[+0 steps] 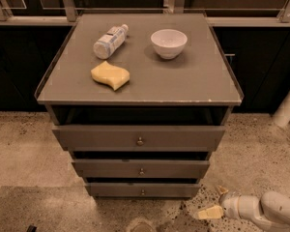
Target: Close middle drawer
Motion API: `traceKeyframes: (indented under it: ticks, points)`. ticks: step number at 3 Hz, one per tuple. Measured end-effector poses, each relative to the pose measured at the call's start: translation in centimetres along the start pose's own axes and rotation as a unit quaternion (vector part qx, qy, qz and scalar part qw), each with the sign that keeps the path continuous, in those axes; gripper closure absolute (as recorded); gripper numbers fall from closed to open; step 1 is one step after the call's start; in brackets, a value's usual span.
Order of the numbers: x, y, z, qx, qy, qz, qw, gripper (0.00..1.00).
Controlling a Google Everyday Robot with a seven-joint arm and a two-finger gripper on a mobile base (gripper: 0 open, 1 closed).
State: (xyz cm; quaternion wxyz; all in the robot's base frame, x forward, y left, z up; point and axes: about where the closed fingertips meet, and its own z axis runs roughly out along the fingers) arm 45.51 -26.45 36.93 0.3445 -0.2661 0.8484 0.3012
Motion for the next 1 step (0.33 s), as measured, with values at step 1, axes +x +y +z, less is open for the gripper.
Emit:
traceKeyframes:
  ticks: [1]
  points:
    - [0.00,0.00,0.00,0.000,0.000,0.000,1.0000,0.00]
